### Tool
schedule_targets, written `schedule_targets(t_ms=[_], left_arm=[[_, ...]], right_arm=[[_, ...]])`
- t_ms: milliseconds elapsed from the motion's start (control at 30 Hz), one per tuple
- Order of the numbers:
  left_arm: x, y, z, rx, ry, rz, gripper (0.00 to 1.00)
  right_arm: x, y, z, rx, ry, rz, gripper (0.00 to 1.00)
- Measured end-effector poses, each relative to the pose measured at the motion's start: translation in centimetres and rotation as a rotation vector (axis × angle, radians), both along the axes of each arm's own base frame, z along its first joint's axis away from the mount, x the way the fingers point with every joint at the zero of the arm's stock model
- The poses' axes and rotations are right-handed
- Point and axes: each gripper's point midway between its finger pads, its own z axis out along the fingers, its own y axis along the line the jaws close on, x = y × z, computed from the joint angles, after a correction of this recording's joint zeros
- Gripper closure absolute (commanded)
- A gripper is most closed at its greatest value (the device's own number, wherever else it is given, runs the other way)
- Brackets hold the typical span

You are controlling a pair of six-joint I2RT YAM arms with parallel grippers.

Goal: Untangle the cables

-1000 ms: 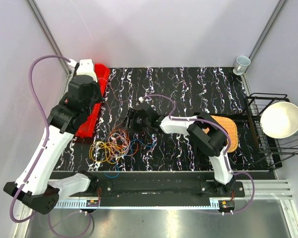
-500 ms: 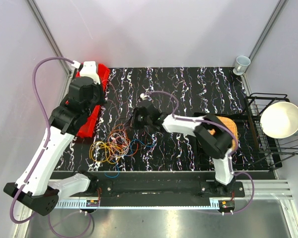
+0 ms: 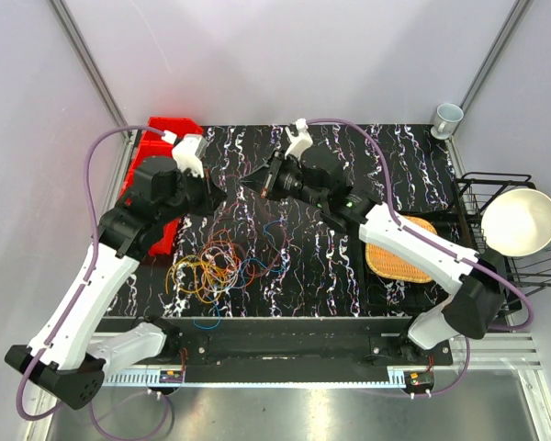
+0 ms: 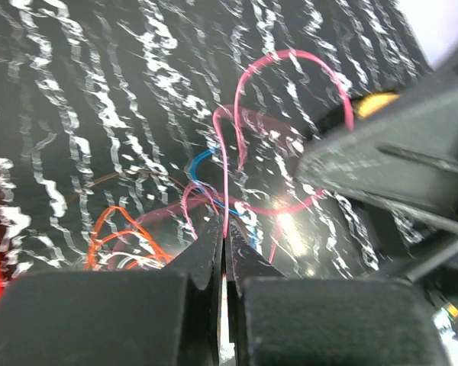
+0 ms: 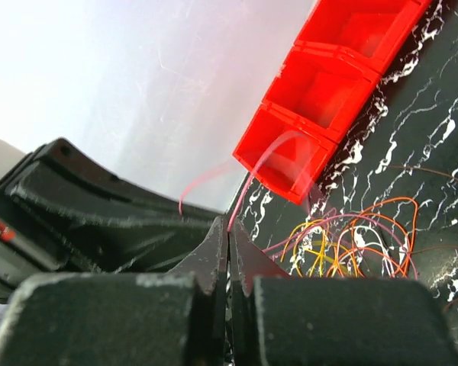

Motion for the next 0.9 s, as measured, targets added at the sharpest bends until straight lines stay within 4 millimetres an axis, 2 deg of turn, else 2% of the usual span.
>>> schedule_targets(t_ms=[200, 467, 567, 767, 900], left_arm=[[-1.2, -1.4, -1.8, -0.036, 0.047, -0.079, 1.00], [-2.0, -3.5, -5.1, -0.047, 0.105, -0.134, 1.00], [-2.0, -4.3, -5.5, -0.053, 0.111, -0.147, 0.97], [-1.7, -5.1, -5.1, -0.065, 0.087, -0.152, 0.81], [-1.4, -4.9, -5.2, -0.052, 0.078, -0.132, 0.78]], right_arm=[[-0.3, -0.2, -2.2, -0.047, 0.041, 0.004, 1.00], [-0.4, -0.4, -3.5, -0.069, 0.062, 0.005, 1.00], [-0.5, -0.5, -4.4, -0.083, 0.074, 0.005, 1.00], [-0.6, -0.6, -5.5, -0.099, 0.089, 0.004, 1.00], [-0.7, -0.7, -5.7, -0.103, 0.092, 0.005, 1.00]])
